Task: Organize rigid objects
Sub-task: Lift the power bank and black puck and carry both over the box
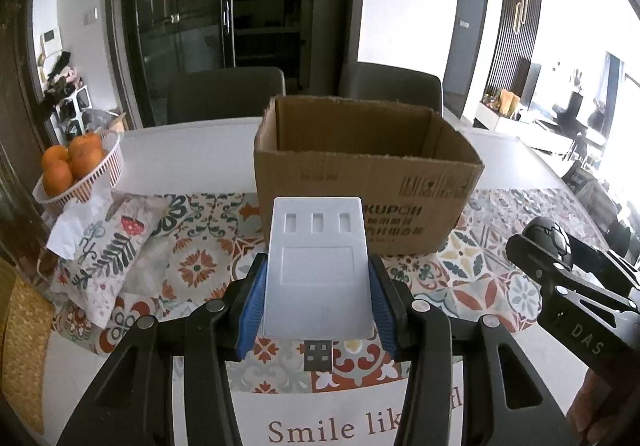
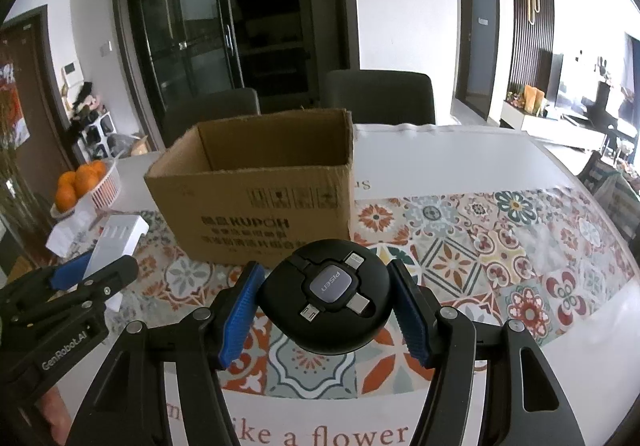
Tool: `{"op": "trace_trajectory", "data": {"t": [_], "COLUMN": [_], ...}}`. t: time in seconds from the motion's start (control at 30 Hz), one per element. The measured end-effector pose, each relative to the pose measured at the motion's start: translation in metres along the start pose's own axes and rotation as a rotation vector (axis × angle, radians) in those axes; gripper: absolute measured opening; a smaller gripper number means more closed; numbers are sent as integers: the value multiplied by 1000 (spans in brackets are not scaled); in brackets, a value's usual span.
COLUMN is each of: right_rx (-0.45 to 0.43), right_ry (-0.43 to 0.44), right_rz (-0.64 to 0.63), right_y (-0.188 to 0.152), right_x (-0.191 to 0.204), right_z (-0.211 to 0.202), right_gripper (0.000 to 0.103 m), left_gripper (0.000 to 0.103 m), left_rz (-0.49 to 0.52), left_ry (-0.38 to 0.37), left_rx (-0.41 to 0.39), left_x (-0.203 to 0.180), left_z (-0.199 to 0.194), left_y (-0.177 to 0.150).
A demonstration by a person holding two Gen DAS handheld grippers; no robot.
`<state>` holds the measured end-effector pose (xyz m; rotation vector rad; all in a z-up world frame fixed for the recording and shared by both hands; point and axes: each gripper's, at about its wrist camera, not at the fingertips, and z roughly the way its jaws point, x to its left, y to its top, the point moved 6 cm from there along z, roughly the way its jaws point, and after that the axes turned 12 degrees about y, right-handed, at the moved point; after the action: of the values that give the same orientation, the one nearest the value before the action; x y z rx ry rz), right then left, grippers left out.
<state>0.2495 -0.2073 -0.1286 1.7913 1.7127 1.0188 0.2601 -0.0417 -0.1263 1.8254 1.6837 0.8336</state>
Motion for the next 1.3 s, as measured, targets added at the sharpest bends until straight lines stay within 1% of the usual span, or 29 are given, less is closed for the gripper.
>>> {"op": "trace_trajectory", "data": {"t": [0.17,0.37,0.5,0.67,0.93,1.07,1.3], "right_rx": [-18,-54,-77,-93,-91,-83,-60], "right_ry": [8,22,33,50,68,80,82], "right_rz": [0,-18,-32,-39,-35,-32,-42], "right_y": [12,33,49,64,85,98,120], "right_x": [2,8,12,16,15,13,8], "right_z": [-6,-11,-12,-7,8,16,31], "right_gripper": [64,64,64,64,64,64,64], "left_gripper": [47,47,47,47,47,47,47], "left_rz": [-2,-18,-28,-35,-28,-23,1], "left_ry": [-4,-15,-14,-21,-24,-51,-57], "left_rx": [-13,-36,-50,-51,-68,-44,-23], "left_x": [0,2,5,6,1,-4,-9], "left_z": [-6,-9,-9,-6,2,10,27], "left_y": [12,31,44,61,85,96,117]}}
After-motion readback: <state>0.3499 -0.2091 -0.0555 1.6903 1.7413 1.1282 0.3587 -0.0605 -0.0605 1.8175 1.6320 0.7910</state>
